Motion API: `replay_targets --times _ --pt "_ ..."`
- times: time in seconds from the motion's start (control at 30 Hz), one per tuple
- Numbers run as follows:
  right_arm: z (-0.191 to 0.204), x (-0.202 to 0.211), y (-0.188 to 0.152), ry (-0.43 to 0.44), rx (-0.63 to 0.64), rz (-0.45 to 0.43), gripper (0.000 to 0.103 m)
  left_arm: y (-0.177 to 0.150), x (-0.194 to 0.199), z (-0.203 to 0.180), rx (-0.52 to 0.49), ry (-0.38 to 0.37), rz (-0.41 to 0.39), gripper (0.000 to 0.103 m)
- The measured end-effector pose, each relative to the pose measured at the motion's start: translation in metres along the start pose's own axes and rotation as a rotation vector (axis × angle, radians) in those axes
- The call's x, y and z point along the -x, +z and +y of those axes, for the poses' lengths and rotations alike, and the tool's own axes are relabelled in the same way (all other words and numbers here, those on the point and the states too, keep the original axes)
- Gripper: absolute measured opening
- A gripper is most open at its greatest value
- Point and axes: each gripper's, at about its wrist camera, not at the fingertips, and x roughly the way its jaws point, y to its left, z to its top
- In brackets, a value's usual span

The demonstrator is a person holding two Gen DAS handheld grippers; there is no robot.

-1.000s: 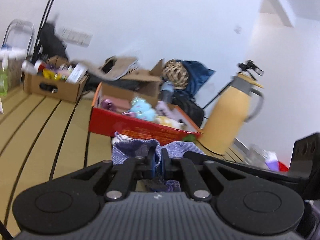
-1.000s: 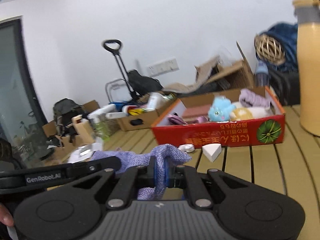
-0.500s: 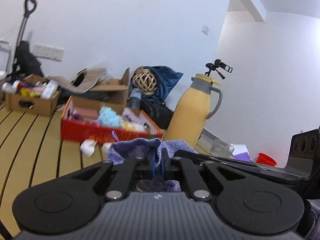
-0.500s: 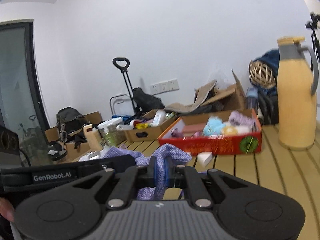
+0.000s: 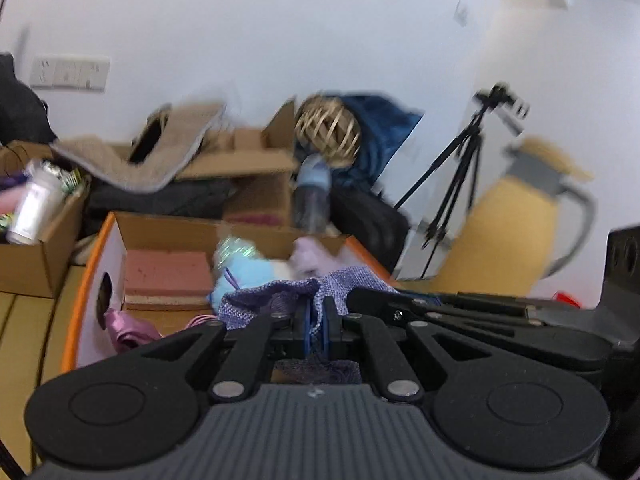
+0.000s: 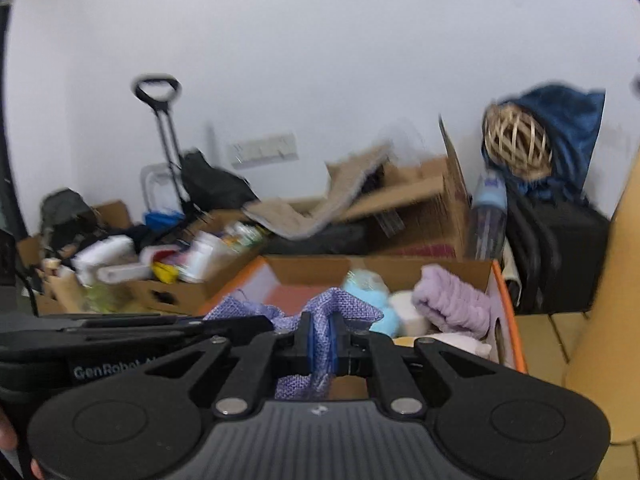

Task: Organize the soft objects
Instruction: 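Carry the lavender pouch into the red box and open both grippers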

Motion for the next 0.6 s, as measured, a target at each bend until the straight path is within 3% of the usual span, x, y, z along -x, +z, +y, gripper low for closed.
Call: replay_targets --times 0.13,0.23,0.47,0.6 --pt "-0.009 -0.061 -0.012 -0.042 0.039 0.116 0.008 -0.011 -0.052 0.025 0.007 0.044 0.113 0.006" --pt "-0.012 -0.083 -0.023 -0.051 0.042 0.196 0.008 -0.025 -0.062 0.032 0.000 0.049 0.157 0.006" --pt "-0.016 -0.088 -0.028 -0.071 0.013 0.239 0.013 -0.029 -0.058 0.031 -0.026 0.052 0.147 0.008" --pt "-0.019 -0.072 -0.019 -0.061 -0.006 0.232 0.032 -0.023 -0.038 0.022 -0.041 0.081 0.147 0.010"
